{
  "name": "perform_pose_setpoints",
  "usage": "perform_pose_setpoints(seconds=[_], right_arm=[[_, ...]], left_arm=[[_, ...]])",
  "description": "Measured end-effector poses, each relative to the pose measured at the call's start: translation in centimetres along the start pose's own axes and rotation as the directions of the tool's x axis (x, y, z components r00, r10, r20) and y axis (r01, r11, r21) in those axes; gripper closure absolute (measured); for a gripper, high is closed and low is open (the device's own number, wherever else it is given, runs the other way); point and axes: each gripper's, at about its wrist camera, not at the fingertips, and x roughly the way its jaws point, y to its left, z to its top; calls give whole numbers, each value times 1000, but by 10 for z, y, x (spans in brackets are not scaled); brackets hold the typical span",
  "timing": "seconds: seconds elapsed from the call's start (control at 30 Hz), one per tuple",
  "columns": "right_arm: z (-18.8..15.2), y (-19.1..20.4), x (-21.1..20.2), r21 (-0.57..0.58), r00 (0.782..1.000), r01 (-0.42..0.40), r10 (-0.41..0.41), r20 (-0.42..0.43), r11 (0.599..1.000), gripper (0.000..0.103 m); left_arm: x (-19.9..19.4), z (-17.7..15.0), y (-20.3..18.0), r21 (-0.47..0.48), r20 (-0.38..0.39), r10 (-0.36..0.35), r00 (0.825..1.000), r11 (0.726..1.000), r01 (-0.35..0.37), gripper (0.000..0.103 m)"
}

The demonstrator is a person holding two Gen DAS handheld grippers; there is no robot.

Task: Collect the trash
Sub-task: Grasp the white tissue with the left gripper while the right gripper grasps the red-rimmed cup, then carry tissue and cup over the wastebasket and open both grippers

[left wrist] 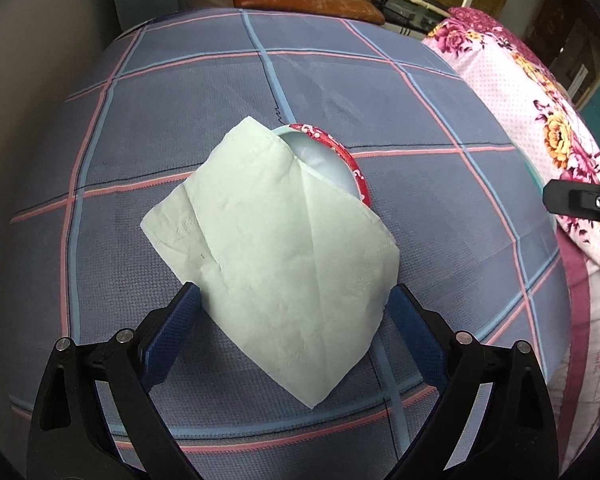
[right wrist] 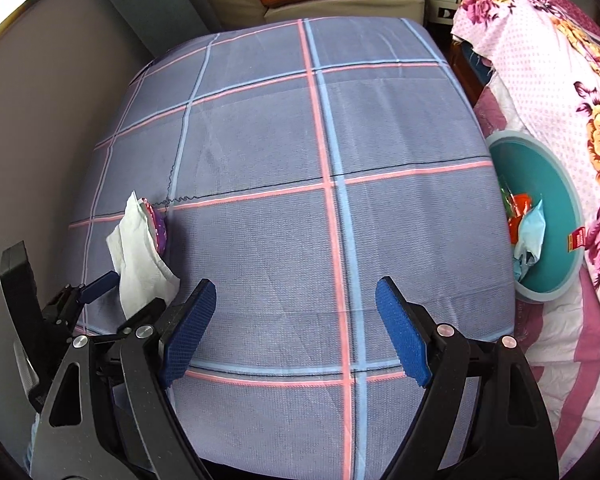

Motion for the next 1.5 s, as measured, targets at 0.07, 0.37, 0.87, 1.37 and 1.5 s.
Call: perform_pose_setpoints(seconds=[0.07,0.37,0.87,1.37,1.5], right_arm=[[2,6,2,-6,1000,-1,1,-4,1000,25],[16,39,19,-45,999,-34,33,-25,998,25],[46,109,77,-149,988,-126,112,-102,981,47],[40,93,72,-179,997,-73,66,-48,981,98],[37,72,55,-151,998,-58,57,-16,987,98]], left_arm=[[1,-2,-3,28,8,19,1000,999,-20,7],[-12,-3,31,-11,66,15,998,1000,-14,71],[-15,4,85,-147,71,-120,990,981,130,95],[-16,11,73,-148,69,-103,992,983,113,95],[-18,16,56,-116,70,-105,992,987,112,95]])
